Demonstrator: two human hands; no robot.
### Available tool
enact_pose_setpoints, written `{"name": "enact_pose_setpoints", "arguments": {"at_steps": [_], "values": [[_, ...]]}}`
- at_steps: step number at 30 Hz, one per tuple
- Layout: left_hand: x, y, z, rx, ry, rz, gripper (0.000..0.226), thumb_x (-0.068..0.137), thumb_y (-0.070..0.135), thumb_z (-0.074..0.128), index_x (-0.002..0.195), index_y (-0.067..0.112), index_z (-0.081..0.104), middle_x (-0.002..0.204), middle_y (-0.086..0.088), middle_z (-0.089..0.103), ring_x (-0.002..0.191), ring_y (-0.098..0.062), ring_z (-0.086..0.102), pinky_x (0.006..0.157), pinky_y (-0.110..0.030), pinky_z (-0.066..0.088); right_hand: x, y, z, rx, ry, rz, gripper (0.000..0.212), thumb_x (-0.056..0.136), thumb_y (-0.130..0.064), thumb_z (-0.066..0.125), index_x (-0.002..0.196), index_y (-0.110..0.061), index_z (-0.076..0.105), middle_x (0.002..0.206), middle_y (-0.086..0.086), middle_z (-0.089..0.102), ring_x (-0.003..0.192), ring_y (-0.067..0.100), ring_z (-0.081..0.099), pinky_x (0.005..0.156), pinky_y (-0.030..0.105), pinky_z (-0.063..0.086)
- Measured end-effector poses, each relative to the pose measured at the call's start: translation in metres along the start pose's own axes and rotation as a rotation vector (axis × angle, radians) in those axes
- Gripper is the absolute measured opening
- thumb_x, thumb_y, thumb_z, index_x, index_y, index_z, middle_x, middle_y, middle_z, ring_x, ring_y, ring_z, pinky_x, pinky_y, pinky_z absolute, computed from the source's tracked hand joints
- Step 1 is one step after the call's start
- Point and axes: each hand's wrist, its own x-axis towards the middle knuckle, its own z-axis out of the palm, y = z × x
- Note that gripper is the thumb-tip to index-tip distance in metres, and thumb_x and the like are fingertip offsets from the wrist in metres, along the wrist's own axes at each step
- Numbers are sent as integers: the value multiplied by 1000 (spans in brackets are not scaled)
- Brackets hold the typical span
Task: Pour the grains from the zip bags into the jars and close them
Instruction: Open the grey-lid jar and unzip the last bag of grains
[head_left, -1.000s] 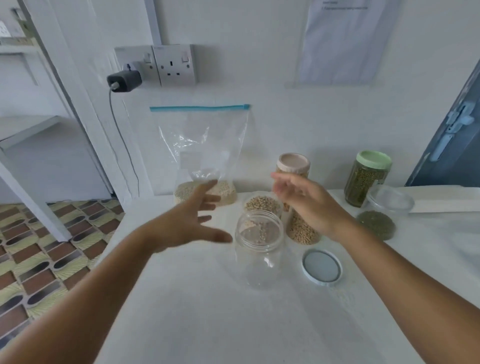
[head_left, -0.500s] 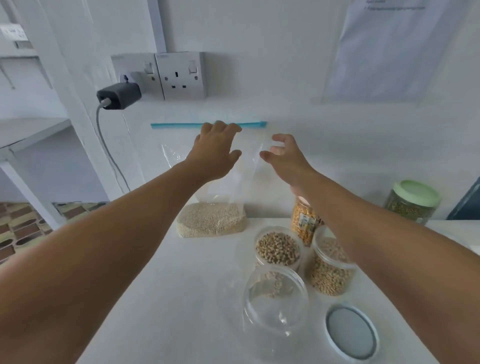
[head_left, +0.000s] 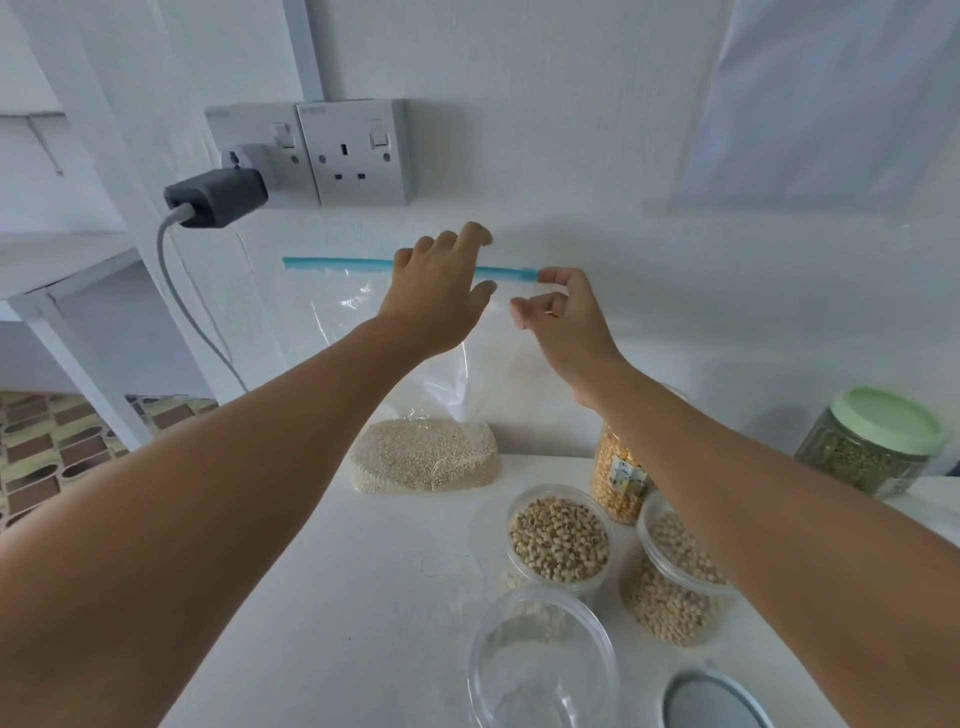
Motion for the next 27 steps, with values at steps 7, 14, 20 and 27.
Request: {"name": "enact_pose_setpoints", "arguments": {"at_steps": [7, 14, 20, 27], "values": [[1, 7, -20, -208, -70, 51, 32, 96, 58, 62, 125, 45, 68, 126, 11, 63, 125, -18, 47, 106, -42, 30, -16, 0, -13, 82, 6, -119, 11, 96, -23, 75, 105, -18, 80, 92, -6, 77, 88, 1, 69, 83, 13, 53], [-9, 16, -22, -228, -64, 155, 17, 95, 41, 72, 106, 32, 80, 129, 2, 59, 127, -21, 41, 104, -37, 31, -29, -4, -19, 37, 13, -101, 9, 93, -28, 78, 101, -24, 82, 99, -5, 79, 97, 8, 72, 86, 18, 51], [-30, -3, -19, -173, -32, 154, 21, 98, 34, 68, 112, 21, 77, 127, -4, 56, 128, -25, 40, 105, -39, 32, -40, 2, -30, -35, 57, -93, 12, 93, -27, 79, 104, -27, 79, 110, -1, 70, 98, 12, 67, 86, 23, 53], [-41, 1, -21, -158, -27, 198, 22, 96, 35, 72, 110, 20, 78, 131, -5, 56, 131, -26, 40, 108, -42, 34, -43, -8, -25, -312, 20, -273, 14, 94, -26, 77, 107, -24, 80, 113, -2, 65, 105, 16, 64, 89, 21, 52]]}}
